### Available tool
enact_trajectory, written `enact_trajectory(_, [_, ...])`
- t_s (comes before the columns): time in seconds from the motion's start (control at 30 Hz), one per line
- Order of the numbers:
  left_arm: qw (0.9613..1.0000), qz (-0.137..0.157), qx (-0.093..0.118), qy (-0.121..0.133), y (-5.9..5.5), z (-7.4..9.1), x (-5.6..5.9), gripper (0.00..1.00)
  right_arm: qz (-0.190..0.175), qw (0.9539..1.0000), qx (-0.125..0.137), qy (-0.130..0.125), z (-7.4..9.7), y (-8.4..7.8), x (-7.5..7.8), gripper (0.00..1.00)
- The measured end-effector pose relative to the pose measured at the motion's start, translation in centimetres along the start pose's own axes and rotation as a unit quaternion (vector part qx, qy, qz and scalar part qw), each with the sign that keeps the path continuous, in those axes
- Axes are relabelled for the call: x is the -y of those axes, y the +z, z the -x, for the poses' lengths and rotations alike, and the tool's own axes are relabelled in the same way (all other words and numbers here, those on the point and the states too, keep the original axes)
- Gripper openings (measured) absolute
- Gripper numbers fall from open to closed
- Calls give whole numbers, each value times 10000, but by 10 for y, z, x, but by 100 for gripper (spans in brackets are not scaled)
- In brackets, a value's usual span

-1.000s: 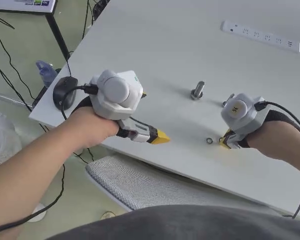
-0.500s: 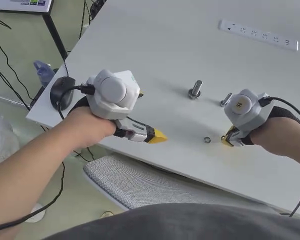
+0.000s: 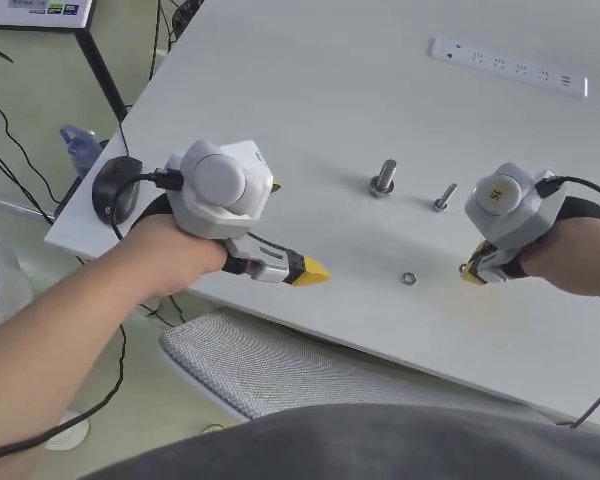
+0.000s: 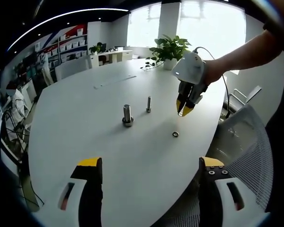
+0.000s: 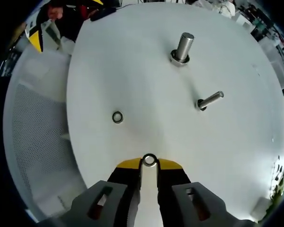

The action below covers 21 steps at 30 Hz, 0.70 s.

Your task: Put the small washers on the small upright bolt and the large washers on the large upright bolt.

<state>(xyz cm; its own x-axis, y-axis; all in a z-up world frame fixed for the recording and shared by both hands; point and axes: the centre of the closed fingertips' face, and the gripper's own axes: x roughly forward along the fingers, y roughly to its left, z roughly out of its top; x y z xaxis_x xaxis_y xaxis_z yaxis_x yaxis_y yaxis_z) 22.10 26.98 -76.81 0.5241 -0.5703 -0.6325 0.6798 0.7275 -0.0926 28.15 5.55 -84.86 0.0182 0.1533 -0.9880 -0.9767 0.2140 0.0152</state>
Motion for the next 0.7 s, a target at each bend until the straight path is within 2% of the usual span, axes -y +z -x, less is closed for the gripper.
enact_trajectory(0.17, [10000, 14, 1, 17, 0, -1, -1, 85, -131, 9999, 72, -29, 5, -1, 8, 12])
enact_trajectory(0.4, [10000, 20, -33, 27, -1, 0, -2, 85, -159, 9997, 157, -78, 11, 7, 17, 12])
enact_trajectory(0.7, [9999, 32, -91, 38, -3, 0, -3, 84, -313, 9988, 321, -205, 26, 21, 44, 12])
